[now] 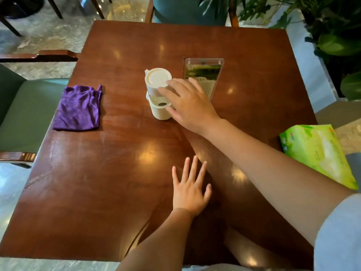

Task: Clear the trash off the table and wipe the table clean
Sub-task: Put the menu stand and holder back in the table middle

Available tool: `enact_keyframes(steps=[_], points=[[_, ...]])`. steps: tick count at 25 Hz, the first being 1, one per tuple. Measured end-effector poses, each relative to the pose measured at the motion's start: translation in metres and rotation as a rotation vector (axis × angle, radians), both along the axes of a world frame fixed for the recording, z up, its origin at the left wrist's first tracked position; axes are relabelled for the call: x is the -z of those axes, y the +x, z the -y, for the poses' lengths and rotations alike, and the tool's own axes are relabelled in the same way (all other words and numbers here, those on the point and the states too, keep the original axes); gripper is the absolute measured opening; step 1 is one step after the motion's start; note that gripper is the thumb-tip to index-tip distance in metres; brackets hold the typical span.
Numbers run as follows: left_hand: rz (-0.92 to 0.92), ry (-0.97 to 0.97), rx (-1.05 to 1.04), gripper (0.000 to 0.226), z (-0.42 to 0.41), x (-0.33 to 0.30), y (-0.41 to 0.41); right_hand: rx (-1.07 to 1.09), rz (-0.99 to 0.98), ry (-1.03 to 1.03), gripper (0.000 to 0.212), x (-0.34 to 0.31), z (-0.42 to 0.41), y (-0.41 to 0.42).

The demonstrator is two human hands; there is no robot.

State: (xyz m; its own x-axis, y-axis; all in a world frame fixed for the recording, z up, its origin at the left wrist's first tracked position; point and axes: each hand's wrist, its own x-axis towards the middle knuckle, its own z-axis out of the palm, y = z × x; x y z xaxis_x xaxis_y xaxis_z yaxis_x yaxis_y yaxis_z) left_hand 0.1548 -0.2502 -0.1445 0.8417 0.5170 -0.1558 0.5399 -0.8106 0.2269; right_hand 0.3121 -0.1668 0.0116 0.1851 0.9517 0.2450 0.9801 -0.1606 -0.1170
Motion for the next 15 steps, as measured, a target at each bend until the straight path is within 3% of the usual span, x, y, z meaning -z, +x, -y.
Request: enact_keyframes(steps=[3,7,12,15], points=[[-0.010,0.014,-0.013,0.066,0.000,0.002,0.001,0.145,-0.030,0.101,0.037,0.005,0.066,0.005],[-0.031,0.039,-0.010,0.067,0.001,0.002,0.001,0.473,-0.055,0.030,0.040,0.021,0.167,0.023],[-0.037,0.065,-0.014,0.066,0.000,0.005,0.002,0.960,-0.093,-0.212,0.077,0.034,0.254,0.065],[-0.037,0.068,-0.017,0.065,0.001,0.005,0.002,1.182,-0.281,-0.426,0.102,0.033,0.276,0.096]])
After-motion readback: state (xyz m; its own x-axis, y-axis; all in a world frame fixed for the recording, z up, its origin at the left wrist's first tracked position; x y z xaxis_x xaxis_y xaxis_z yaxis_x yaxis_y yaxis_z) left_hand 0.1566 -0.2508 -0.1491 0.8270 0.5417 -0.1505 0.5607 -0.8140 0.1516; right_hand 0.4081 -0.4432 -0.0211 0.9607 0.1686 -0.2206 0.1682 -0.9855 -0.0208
